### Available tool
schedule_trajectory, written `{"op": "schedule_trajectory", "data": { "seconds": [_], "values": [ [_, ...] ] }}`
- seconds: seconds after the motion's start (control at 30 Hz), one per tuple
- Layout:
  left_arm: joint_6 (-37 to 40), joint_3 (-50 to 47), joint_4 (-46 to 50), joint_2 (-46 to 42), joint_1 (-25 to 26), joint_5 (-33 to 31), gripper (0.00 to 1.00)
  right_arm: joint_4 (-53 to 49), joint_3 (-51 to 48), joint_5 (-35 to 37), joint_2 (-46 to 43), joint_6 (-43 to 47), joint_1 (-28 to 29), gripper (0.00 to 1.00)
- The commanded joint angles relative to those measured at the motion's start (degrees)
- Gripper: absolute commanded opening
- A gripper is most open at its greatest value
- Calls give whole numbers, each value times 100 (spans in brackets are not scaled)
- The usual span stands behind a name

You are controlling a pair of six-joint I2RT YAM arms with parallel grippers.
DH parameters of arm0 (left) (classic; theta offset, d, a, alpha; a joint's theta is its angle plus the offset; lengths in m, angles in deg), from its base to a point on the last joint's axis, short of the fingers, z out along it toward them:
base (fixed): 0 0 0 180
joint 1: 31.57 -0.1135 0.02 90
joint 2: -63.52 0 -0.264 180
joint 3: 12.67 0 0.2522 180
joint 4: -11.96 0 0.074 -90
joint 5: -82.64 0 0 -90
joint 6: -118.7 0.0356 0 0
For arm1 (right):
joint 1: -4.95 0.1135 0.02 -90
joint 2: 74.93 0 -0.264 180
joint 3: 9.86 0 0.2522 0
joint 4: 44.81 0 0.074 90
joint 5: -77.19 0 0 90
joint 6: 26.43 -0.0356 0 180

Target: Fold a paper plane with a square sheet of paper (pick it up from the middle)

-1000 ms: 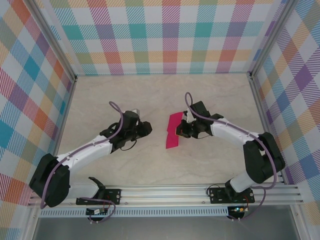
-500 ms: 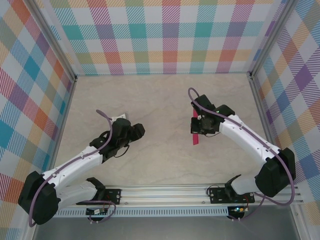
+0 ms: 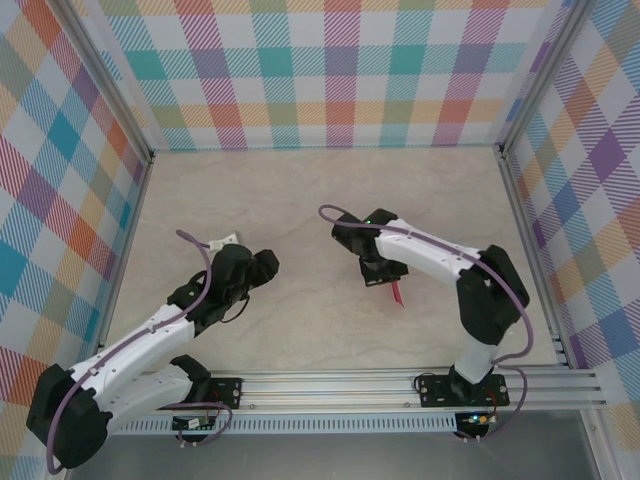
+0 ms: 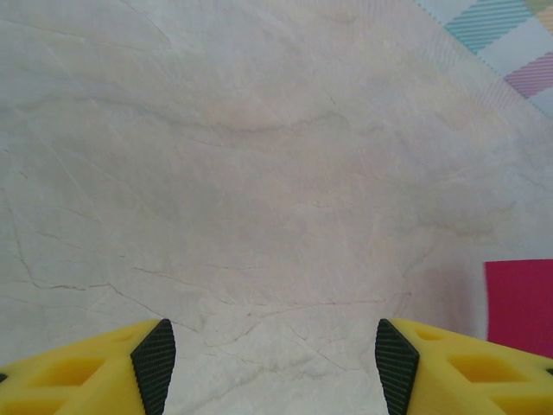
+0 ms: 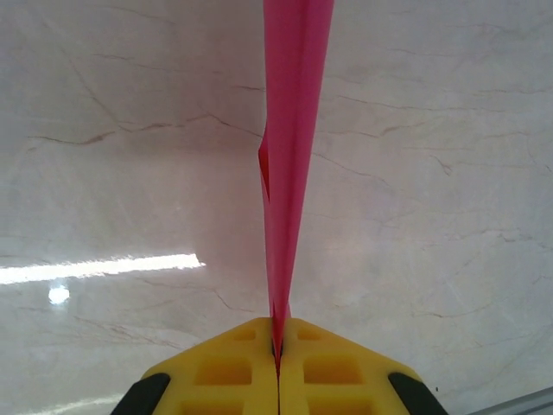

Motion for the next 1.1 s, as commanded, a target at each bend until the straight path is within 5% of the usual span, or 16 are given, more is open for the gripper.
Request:
{"op": "schedule_trajectory", "data": {
  "seconds": [0.0, 0.27, 0.73, 1.07],
  "values": [
    [-87, -128, 424, -223, -114, -385, 65, 33, 378, -277, 560, -141, 214, 7],
    [-76, -144, 522, -314, -153, -334, 67, 484, 1104, -1095, 1545, -274, 425, 9],
    [-9, -109, 661, -371, -207, -337, 72, 1475, 1213, -2387, 1730, -211, 399, 19],
    [36, 13, 712, -351, -216, -254, 78, 2739, 396, -3586, 766, -166, 167, 45]
  ]
}}
